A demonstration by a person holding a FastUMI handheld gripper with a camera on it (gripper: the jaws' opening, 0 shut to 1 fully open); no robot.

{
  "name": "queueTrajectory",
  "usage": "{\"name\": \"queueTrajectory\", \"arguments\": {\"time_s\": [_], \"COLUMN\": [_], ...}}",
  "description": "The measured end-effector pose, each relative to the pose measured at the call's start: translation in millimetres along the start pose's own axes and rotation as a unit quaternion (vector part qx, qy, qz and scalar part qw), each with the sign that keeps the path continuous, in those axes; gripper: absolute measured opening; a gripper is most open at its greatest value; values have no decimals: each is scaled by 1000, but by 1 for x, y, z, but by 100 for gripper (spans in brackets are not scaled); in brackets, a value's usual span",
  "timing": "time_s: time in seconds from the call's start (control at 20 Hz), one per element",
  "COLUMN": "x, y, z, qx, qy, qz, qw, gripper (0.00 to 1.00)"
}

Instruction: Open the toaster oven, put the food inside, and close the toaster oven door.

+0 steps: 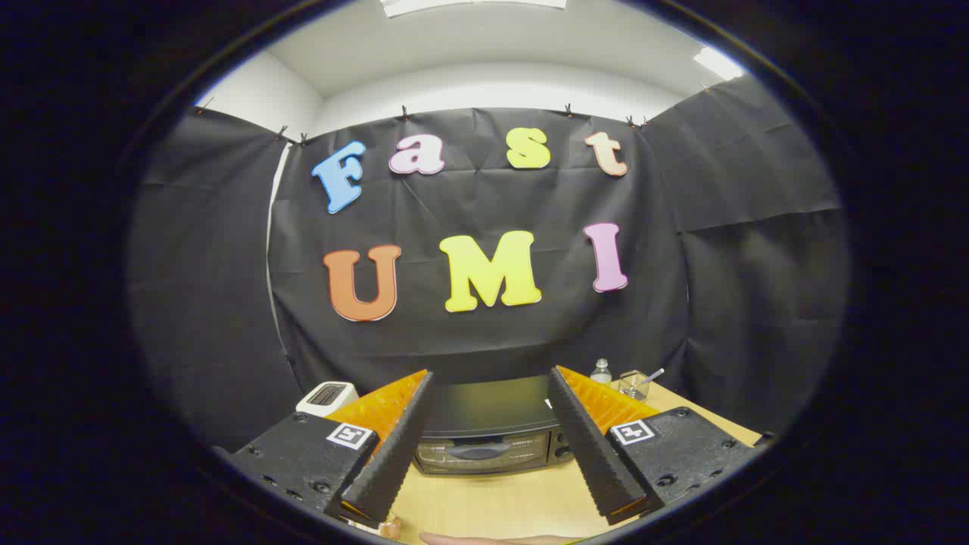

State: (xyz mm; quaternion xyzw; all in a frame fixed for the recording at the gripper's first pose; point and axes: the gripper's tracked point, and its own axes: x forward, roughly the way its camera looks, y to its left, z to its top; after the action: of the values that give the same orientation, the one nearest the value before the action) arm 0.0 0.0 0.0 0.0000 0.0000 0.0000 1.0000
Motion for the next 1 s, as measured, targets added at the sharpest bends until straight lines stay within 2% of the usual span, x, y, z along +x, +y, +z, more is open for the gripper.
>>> {"name": "queueTrajectory", "arguments": {"time_s": [0.3,0.65,0.9,1.0], "x": [-7,15,70,97], "y": [14,22,22,31], "z": [6,-14,-81,-112], "qx": [-35,-14,-43,-65], "qy": [-21,13,77,101], "qz": [6,18,22,44], "qw": [999,1000,996,992], "gripper": [99,99,99,99]}}
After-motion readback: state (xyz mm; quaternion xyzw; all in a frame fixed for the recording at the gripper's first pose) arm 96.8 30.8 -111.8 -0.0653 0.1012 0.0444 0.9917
